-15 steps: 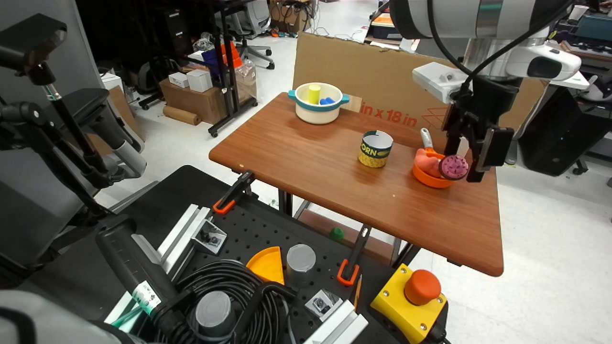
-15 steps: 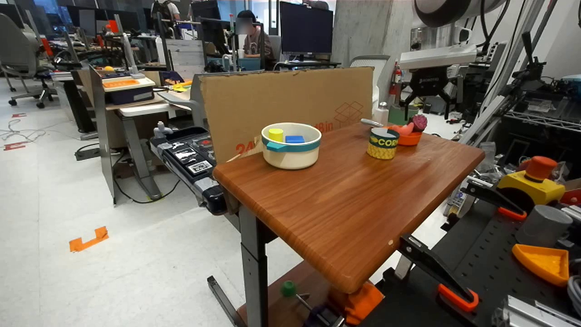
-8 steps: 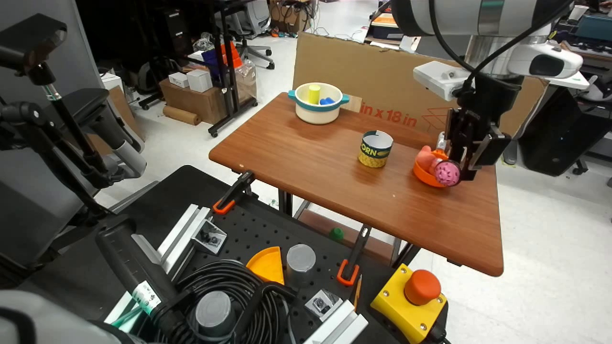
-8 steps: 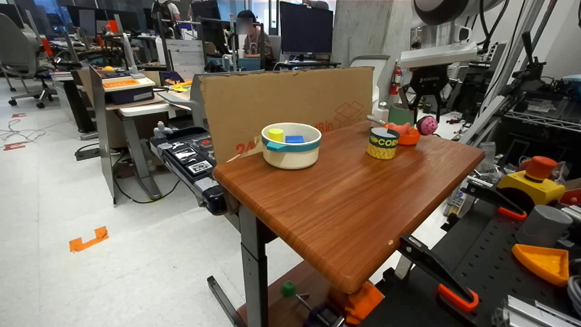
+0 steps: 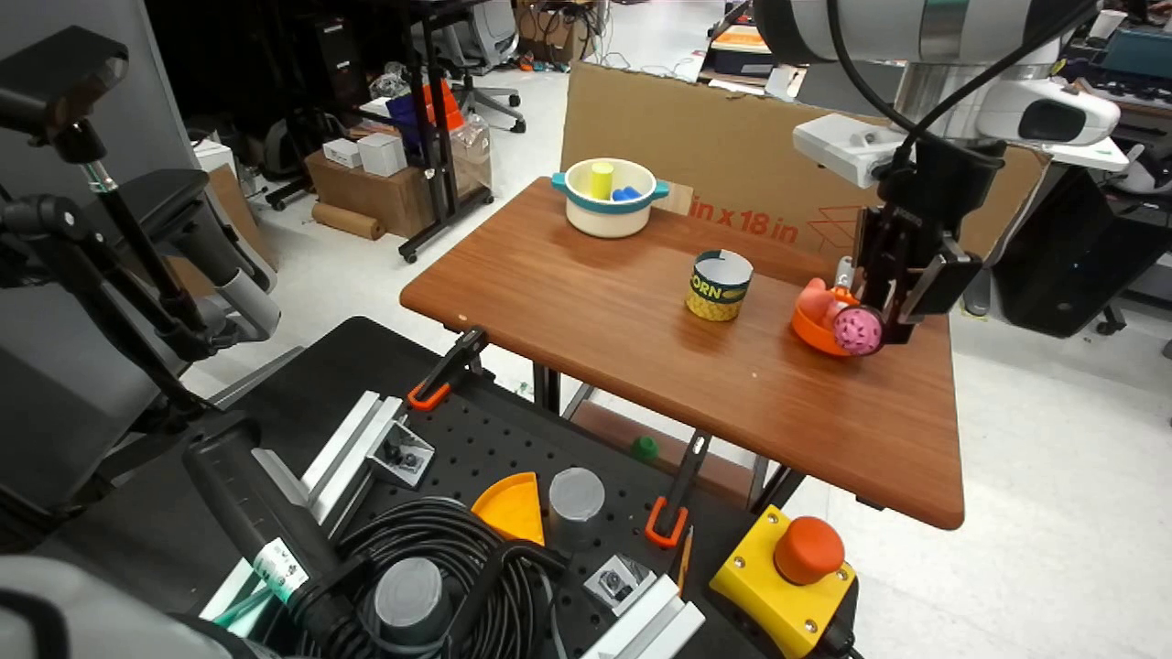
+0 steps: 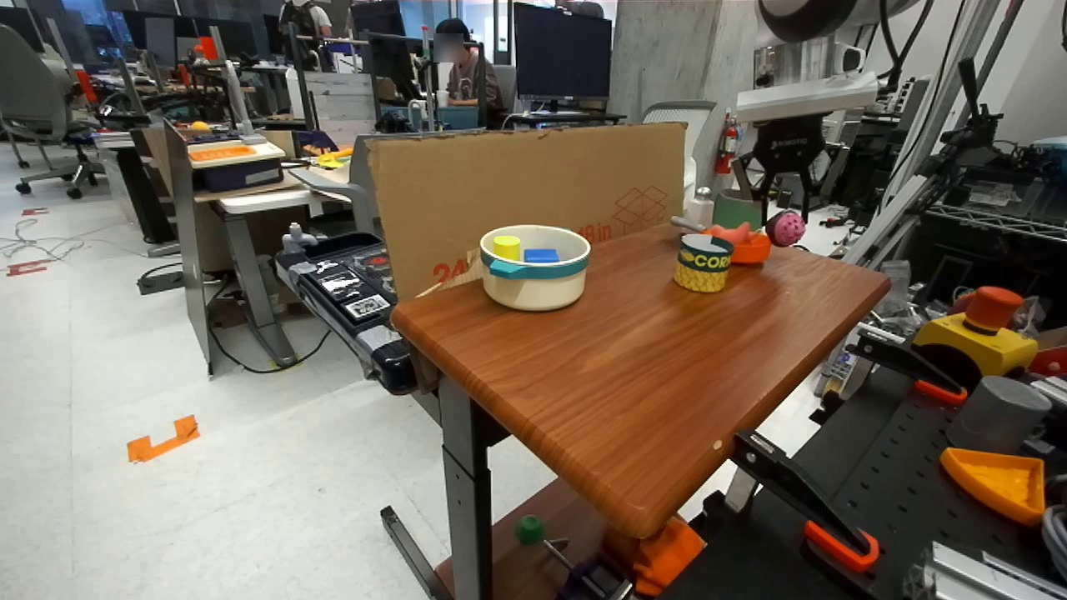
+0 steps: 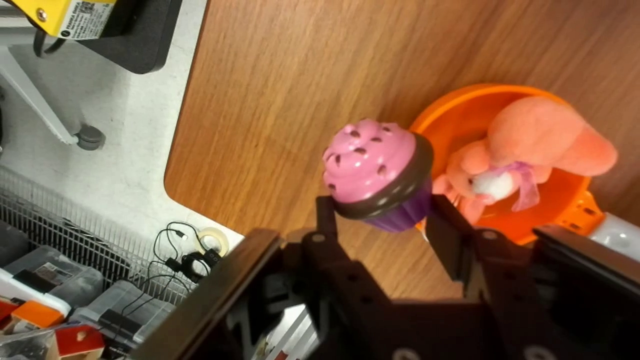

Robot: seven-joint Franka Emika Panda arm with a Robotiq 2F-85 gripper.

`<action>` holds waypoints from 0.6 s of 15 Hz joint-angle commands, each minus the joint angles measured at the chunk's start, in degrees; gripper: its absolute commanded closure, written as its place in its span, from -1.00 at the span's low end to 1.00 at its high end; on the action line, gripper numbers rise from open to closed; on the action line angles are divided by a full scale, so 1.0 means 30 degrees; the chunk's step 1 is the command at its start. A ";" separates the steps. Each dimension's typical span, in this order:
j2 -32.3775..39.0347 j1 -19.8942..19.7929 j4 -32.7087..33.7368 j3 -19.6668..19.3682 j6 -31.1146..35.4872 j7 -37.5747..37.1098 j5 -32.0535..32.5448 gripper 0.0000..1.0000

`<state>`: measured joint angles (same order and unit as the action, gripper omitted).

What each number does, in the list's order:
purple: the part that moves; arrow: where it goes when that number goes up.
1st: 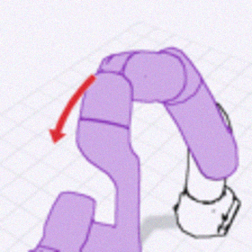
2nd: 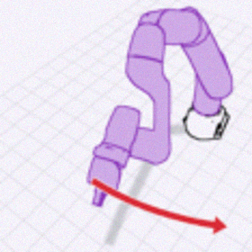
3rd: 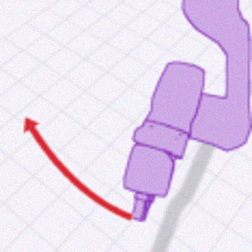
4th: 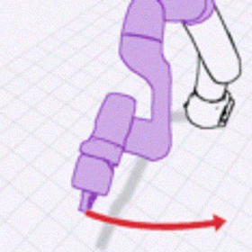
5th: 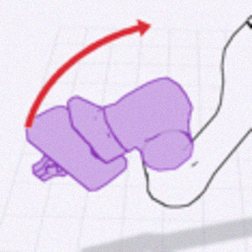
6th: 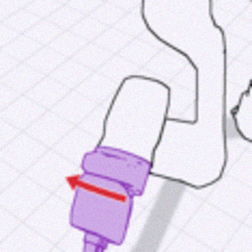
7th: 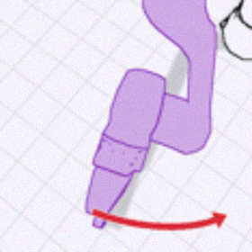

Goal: Uncover the can and put the pink ball inside and the red plush to the white bowl

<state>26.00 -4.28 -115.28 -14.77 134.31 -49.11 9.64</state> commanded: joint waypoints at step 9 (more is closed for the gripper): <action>-0.2220 0.0429 -0.0611 0.0152 0.0154 0.1635 0.0168 0.52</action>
<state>22.36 -3.71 -115.28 -14.42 134.21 -45.33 9.44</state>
